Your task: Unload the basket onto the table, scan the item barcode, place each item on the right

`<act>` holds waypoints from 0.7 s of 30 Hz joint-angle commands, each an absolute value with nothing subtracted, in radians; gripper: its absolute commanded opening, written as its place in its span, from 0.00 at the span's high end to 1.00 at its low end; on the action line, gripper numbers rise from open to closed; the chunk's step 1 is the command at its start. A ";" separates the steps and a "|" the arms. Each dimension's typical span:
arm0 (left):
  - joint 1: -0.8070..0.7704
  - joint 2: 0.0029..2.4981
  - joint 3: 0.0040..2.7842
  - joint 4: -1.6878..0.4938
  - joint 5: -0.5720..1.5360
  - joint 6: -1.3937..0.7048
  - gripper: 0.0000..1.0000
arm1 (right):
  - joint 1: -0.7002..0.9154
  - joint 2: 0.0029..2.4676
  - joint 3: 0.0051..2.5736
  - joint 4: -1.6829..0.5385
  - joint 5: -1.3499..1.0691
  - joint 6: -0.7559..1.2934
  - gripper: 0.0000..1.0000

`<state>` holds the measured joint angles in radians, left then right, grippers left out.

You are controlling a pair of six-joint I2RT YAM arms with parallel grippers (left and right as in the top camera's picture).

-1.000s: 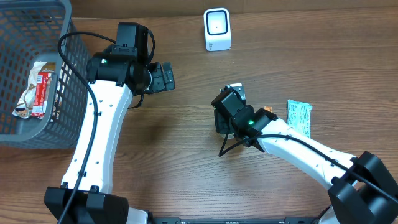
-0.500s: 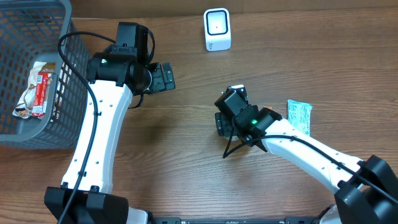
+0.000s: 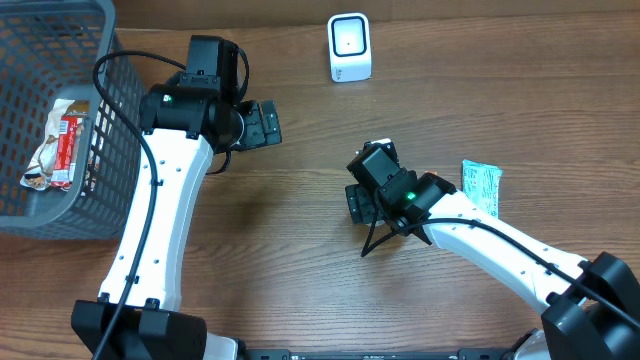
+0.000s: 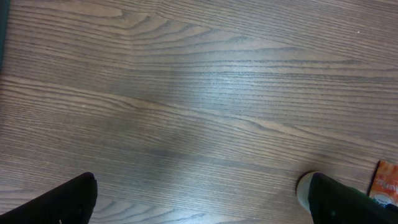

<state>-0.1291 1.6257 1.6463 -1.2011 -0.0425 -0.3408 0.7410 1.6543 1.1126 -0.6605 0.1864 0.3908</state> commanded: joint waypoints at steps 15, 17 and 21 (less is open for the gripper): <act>-0.131 1.621 1.658 -1.200 -0.056 -0.344 0.00 | 0.738 1.669 1.116 -0.595 0.182 0.327 0.19; -0.131 1.621 1.658 -1.200 -0.056 -0.344 0.00 | 0.738 1.682 1.116 -0.587 0.182 0.326 0.20; -0.131 1.621 1.658 -1.200 -0.056 -0.344 0.00 | 0.738 1.727 1.116 -0.576 0.183 0.272 0.20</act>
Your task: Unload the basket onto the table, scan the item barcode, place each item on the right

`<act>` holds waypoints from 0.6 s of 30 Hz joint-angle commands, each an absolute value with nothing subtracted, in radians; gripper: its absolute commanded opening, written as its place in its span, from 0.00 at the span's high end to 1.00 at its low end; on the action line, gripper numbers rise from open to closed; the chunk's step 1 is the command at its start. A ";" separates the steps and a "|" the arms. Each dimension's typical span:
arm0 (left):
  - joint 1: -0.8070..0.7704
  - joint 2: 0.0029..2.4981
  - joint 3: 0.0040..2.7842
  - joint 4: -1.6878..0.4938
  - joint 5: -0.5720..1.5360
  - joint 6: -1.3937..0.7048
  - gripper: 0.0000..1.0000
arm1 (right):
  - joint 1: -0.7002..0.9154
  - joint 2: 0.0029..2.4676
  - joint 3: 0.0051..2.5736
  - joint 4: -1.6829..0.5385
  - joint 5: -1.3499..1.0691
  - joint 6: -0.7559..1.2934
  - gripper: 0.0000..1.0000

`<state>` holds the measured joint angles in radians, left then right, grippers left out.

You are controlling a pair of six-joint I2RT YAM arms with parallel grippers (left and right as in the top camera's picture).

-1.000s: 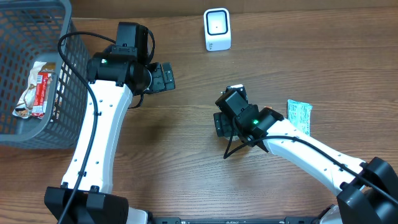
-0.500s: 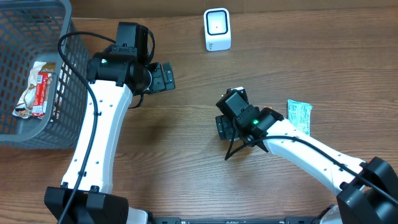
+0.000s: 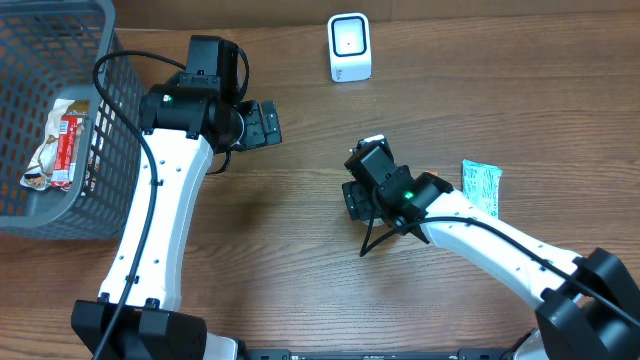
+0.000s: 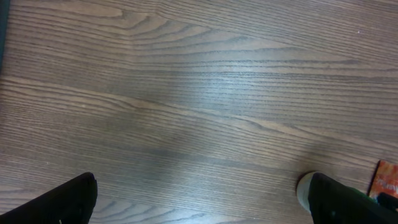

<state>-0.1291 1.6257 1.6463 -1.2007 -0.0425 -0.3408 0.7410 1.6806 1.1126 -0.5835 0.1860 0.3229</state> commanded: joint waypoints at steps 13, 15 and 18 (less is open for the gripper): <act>-0.131 1.621 1.658 -1.200 -0.056 -0.344 0.00 | 0.737 1.691 1.122 -0.701 0.183 0.326 0.41; -0.131 1.621 1.658 -1.200 -0.056 -0.344 0.00 | 0.737 1.684 1.122 -0.729 0.183 0.371 0.43; -0.131 1.621 1.658 -1.200 -0.056 -0.344 0.00 | 0.737 1.683 1.122 -0.773 0.191 0.417 0.44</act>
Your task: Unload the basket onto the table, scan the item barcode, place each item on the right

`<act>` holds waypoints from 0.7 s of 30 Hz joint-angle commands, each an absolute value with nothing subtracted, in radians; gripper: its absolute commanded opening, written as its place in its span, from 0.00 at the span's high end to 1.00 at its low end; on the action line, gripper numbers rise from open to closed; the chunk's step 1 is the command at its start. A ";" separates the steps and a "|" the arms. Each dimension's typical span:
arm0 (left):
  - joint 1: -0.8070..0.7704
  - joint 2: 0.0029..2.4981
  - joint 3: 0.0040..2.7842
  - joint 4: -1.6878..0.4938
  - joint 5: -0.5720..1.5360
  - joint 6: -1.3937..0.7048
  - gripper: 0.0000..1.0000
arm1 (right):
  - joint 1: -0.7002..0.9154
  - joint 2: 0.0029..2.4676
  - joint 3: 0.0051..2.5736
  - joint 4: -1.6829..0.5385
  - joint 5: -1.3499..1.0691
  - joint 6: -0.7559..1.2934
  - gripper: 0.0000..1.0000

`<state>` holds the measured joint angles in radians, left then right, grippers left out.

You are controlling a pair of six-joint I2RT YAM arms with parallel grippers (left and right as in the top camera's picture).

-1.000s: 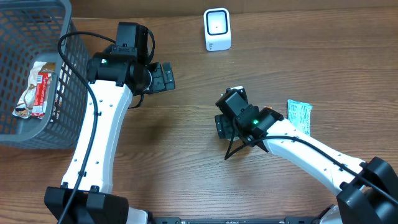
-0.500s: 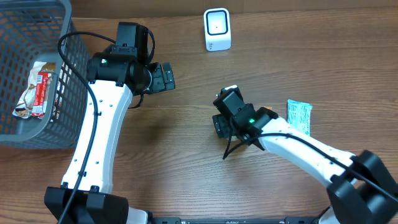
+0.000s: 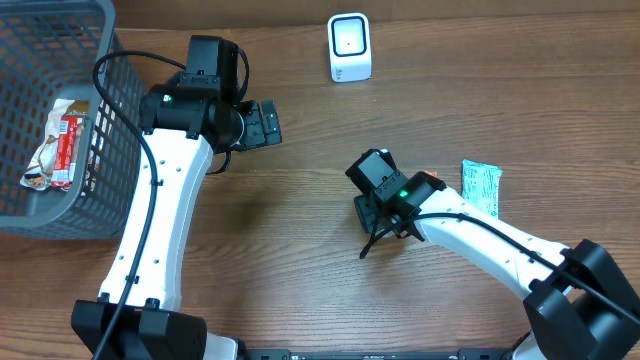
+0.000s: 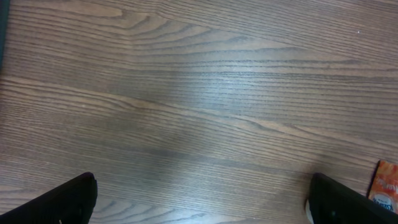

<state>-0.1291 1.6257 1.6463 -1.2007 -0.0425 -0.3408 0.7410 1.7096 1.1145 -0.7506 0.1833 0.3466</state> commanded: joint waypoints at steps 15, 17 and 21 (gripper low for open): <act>-0.131 1.621 1.658 -1.200 -0.056 -0.344 0.00 | 0.737 1.683 1.121 -0.820 0.326 0.414 0.42; -0.131 1.621 1.658 -1.200 -0.056 -0.344 0.00 | 0.737 1.683 1.121 -0.826 0.340 0.411 0.42; -0.131 1.621 1.658 -1.200 -0.056 -0.344 0.00 | 0.737 1.683 1.121 -0.825 0.340 0.411 0.42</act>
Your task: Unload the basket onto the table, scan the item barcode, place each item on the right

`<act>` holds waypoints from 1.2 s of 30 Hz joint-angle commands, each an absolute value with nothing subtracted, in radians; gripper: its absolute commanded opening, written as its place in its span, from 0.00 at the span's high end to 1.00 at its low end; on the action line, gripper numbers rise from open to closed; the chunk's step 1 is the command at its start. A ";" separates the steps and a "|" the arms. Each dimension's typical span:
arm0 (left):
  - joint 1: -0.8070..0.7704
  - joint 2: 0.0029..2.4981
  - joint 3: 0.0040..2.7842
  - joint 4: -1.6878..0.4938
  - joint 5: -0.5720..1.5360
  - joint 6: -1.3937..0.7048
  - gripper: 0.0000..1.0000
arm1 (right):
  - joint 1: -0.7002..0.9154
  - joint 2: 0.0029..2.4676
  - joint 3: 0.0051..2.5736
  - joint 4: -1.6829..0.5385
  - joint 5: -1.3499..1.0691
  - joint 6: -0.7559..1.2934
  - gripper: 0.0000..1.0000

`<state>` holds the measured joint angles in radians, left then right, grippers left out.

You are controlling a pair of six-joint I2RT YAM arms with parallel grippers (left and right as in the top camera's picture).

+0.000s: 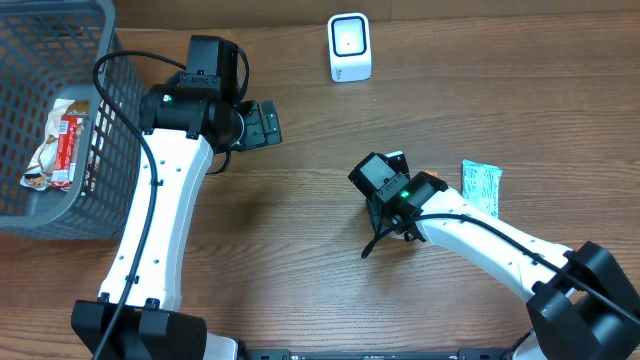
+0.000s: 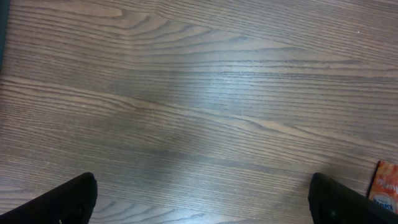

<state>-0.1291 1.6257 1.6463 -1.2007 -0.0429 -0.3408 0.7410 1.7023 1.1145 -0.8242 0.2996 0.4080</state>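
An orange packet (image 1: 431, 179) lies on the table, mostly hidden under my right arm; its corner also shows at the right edge of the left wrist view as the orange packet (image 2: 385, 180). My right gripper (image 1: 387, 200) points down right beside it, with its jaws hidden under the wrist. The white barcode scanner (image 1: 349, 47) stands at the back of the table. My left gripper (image 1: 263, 124) hangs open over bare wood, left of the scanner, with its dark fingers (image 2: 68, 199) far apart and nothing between them.
A grey wire basket (image 1: 95, 120) at the left holds a red and white snack bag (image 1: 58, 145). A teal packet (image 1: 481, 186) lies right of my right arm. A black cable (image 1: 372, 240) trails under the right wrist.
My right wrist has shifted slightly right and turned a little, so a white bit shows at its far side. The left arm, the scanner and the packets have not moved.
My right gripper first hung near the table's middle, then stood slightly to the left. Then it stood nearer the front, with the orange packet showing at its right side. It is still there now. My left gripper stayed open and still throughout.
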 commanded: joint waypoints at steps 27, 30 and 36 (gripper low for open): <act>-0.131 1.621 1.658 -1.200 -0.056 -0.344 0.00 | 0.737 1.683 1.122 -0.797 0.278 0.424 0.14; -0.131 1.621 1.658 -1.200 -0.056 -0.344 0.00 | 0.737 1.682 1.137 -0.786 0.243 0.423 0.13; -0.131 1.621 1.658 -1.200 -0.056 -0.344 0.00 | 0.736 1.660 1.248 -0.830 0.242 0.419 0.09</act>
